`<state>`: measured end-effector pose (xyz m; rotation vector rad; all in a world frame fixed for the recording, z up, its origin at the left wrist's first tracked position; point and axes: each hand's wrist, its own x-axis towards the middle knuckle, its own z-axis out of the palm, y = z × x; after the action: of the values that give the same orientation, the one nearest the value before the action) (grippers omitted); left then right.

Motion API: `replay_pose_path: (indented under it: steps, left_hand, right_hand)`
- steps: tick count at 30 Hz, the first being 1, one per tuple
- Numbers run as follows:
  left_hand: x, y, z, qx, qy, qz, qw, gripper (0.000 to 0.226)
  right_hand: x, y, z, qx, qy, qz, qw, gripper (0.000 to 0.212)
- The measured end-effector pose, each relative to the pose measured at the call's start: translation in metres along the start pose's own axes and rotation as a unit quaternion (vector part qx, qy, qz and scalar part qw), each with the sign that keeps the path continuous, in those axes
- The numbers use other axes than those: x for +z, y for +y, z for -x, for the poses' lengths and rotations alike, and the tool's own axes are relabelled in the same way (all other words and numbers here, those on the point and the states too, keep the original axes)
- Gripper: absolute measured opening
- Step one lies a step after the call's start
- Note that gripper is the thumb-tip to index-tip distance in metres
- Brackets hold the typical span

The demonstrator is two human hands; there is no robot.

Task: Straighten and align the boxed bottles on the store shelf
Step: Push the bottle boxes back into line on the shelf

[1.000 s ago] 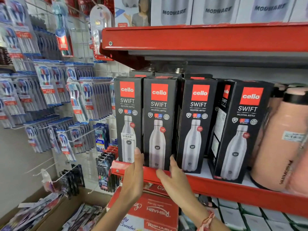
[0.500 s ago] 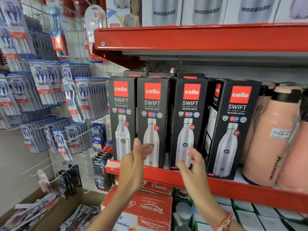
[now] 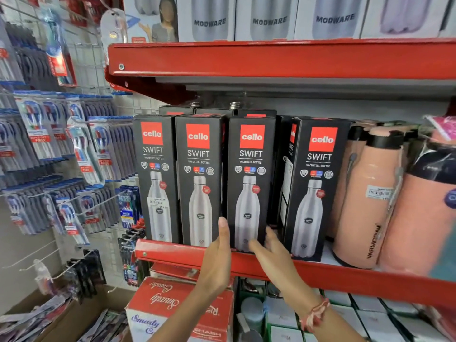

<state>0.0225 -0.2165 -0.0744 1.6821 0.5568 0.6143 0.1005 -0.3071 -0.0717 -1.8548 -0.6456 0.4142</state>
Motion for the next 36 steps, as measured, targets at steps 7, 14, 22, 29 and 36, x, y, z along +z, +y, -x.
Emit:
replay_pose_path:
  steps: [7, 14, 22, 29, 36]
  left_hand:
    - [-0.012, -0.013, 0.004, 0.005, -0.001, 0.001, 1.000, 0.126]
    - [-0.014, -0.003, 0.012, -0.011, -0.011, -0.021, 1.000, 0.119]
    - [0.026, 0.013, 0.017, 0.229, 0.121, -0.201, 0.945, 0.059]
    - [0.105, 0.008, 0.015, 0.127, -0.024, -0.055, 0.990, 0.025]
    - [0.105, -0.005, 0.012, 0.092, 0.038, -0.020, 0.995, 0.063]
  right_hand:
    - [-0.008, 0.005, 0.016, -0.025, -0.025, 0.033, 0.999, 0.075]
    - [-0.015, 0.000, 0.022, -0.040, -0.043, 0.057, 0.997, 0.071]
    - [-0.045, 0.020, 0.024, -0.130, 0.136, -0.009, 0.982, 0.047]
    - [-0.078, 0.041, 0.003, -0.038, 0.192, 0.006, 0.981, 0.089]
    - [-0.076, 0.044, 0.006, -0.007, 0.114, 0.061, 0.992, 0.087]
